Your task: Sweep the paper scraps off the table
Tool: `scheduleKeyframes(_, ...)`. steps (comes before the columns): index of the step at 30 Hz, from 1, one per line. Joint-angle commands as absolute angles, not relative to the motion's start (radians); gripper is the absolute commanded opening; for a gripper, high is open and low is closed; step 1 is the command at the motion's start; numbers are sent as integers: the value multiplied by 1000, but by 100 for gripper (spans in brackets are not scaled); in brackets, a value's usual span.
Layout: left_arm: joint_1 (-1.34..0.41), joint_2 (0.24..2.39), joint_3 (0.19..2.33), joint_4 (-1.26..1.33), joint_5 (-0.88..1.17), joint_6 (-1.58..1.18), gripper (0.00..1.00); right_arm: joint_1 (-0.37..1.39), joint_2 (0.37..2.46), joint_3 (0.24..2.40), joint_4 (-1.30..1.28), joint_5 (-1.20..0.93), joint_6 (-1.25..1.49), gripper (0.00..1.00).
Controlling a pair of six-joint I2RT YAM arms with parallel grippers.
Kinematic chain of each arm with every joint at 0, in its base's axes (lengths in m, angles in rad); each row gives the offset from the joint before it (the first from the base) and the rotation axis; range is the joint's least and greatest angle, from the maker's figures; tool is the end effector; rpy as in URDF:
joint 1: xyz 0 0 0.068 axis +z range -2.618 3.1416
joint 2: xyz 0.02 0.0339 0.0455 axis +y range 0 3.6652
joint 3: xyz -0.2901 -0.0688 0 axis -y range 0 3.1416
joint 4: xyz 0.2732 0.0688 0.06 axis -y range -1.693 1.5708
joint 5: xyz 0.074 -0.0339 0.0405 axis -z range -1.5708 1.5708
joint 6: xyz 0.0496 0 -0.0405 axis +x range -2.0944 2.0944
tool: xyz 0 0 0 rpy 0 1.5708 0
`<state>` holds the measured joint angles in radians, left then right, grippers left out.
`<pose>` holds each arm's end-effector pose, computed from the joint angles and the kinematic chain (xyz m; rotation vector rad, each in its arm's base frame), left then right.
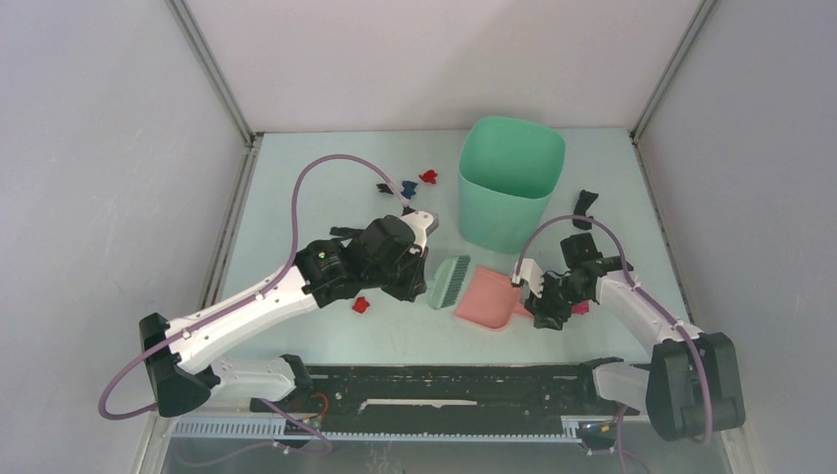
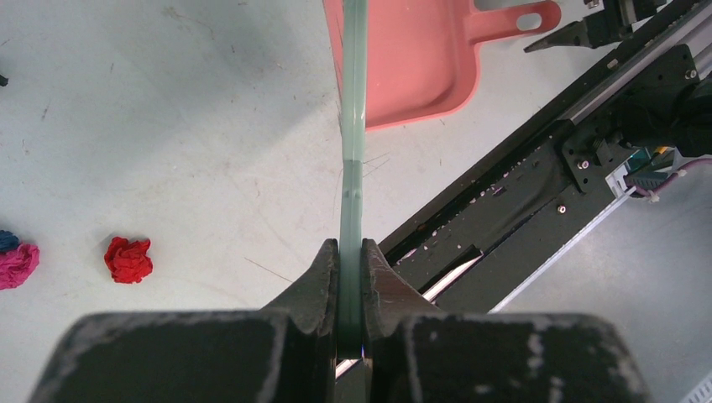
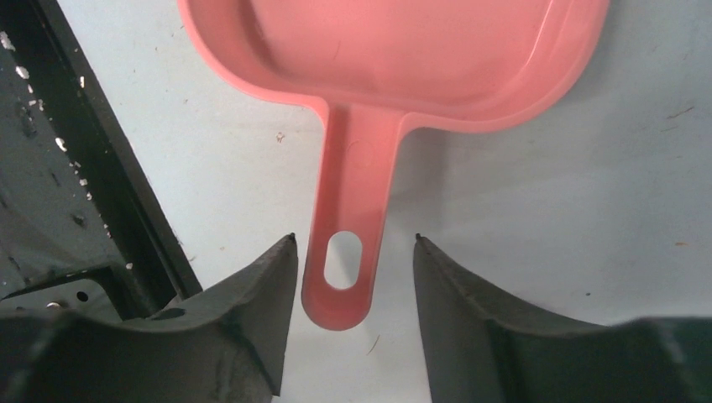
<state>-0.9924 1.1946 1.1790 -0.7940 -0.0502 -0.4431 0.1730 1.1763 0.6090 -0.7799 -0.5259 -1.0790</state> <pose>0.1512 -0.2270 0.3496 0.6460 2.3840 -0.6032 0.1898 0.0585 0.1711 -1.6287 2.1150 0.5147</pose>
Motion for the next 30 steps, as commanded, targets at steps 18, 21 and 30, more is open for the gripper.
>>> scheduleKeyframes(18, -988, 1143, 1192, -727, -83, -455, 0, 89, 754, 703, -1158, -595, -1214, 0)
scheduleKeyframes(21, -988, 1117, 1177, -698, -105, -466, 0, -23, 681, 788, -1241, -694, -1232, 0)
scheduleKeyframes(30, -989, 1098, 1217, -733, -64, -484, 0, -159, 782, 1225, -1444, -932, -1043, 0)
